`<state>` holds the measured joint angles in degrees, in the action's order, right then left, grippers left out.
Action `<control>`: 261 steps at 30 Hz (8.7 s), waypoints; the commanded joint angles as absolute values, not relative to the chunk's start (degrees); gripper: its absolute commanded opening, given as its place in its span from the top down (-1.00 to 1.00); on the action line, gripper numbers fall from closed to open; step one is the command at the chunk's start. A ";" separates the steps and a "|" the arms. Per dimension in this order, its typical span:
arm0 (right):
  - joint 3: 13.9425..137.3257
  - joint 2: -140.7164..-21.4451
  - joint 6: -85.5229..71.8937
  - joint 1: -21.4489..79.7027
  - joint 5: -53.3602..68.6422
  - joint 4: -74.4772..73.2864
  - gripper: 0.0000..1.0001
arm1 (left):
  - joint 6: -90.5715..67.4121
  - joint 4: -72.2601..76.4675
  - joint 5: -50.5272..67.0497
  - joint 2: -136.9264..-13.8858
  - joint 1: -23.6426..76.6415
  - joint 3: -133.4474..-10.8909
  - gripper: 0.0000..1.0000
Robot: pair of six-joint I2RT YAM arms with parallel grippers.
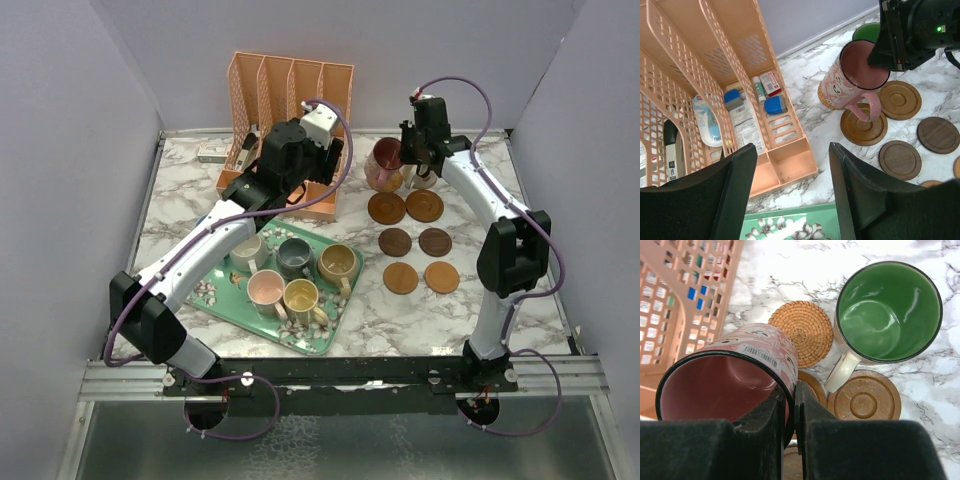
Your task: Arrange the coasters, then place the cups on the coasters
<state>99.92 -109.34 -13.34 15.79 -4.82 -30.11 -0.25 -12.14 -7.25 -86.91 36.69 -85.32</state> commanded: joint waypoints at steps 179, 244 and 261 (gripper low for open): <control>117.64 -121.98 -7.67 15.99 -18.52 -30.65 0.43 | -0.71 -6.88 -3.26 -78.84 33.18 -78.59 -0.99; 58.85 -77.25 25.76 17.93 46.98 -21.62 -0.52 | 14.07 -34.31 12.31 -68.03 4.85 -61.41 -0.60; 57.57 -76.11 26.53 17.96 46.78 -22.02 -0.52 | 15.49 -33.30 0.55 -73.21 2.23 -62.77 -0.13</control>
<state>58.04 -77.54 25.43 17.58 45.93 -22.83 13.85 -33.89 3.66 -71.33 4.43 -60.38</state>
